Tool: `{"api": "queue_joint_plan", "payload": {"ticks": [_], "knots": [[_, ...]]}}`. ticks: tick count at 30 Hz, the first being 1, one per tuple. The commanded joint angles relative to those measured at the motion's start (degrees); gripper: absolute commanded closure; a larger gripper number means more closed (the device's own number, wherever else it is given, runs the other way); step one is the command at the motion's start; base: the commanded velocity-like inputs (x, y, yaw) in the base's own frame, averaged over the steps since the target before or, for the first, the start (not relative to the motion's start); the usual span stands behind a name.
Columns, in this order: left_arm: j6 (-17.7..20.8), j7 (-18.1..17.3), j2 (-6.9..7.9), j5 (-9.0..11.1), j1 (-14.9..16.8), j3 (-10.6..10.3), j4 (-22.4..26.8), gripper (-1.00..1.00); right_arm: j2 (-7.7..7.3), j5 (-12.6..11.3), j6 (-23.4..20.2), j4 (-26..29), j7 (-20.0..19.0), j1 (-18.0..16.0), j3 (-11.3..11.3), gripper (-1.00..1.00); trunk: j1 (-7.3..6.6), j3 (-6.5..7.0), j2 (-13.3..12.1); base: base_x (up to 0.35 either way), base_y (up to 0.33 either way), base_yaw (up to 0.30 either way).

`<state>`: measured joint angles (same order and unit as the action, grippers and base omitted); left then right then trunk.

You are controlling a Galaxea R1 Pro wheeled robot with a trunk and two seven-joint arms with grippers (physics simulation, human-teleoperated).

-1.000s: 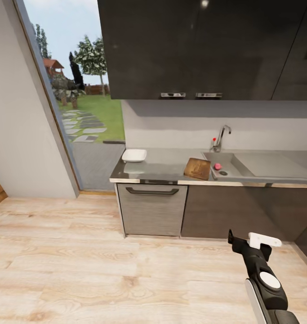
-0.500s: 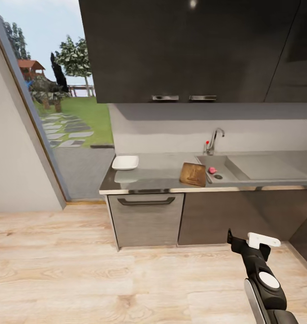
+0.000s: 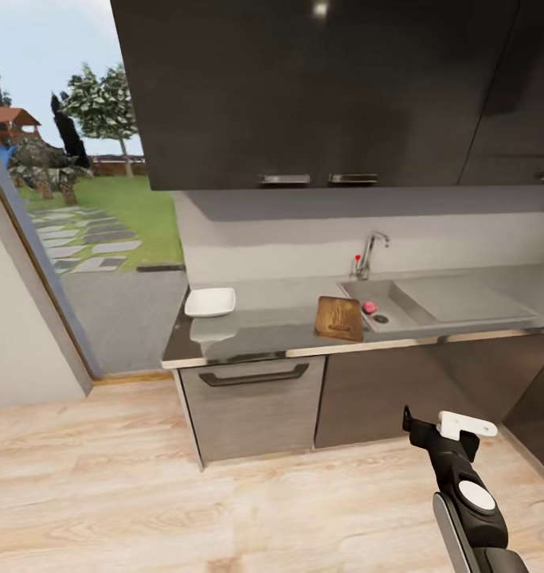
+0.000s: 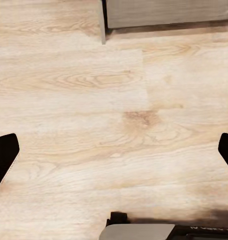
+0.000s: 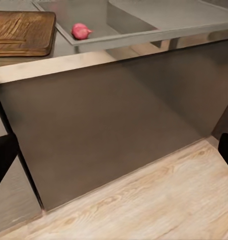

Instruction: In the kitchen, take the Vidalia onion out of the sink, dice it on the chopping board with the paring knife, put the diced onion into the bowl on the countertop, then place both the paring knife and the chopping board into the sink.

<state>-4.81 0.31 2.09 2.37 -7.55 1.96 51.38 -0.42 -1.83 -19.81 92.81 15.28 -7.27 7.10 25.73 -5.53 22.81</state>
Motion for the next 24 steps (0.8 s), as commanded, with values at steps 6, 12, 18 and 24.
{"api": "queue_joint_plan", "payload": {"ticks": [6, 12, 18, 24], "knots": [[-0.11, -0.04, 0.02, 0.27, -0.01, -0.03, 0.03, -1.00, -0.02, -0.19, -0.31, 0.09, 0.28, -0.04, -0.07, -1.00, 0.06, 0.18, 0.11, 0.171, 0.254, -0.149], [-0.11, -0.05, 0.02, 0.27, -0.01, -0.03, 0.03, -1.00, -0.02, -0.19, -0.31, 0.09, 0.28, -0.03, -0.07, -1.00, 0.06, 0.46, 0.11, 0.138, 0.263, -0.142], [-0.11, -0.11, 0.02, 0.27, -0.01, -0.03, 0.03, -1.00, -0.02, -0.19, -0.31, 0.09, 0.28, -0.03, -0.14, -1.00, 0.06, 0.74, 0.11, 0.118, 0.269, -0.133], [-0.11, -0.17, 0.02, 0.27, -0.01, -0.04, 0.03, -1.00, -0.02, -0.19, -0.31, 0.09, 0.28, -0.04, -0.16, -1.00, 0.06, 1.00, 0.11, 0.109, 0.272, -0.124]]}}
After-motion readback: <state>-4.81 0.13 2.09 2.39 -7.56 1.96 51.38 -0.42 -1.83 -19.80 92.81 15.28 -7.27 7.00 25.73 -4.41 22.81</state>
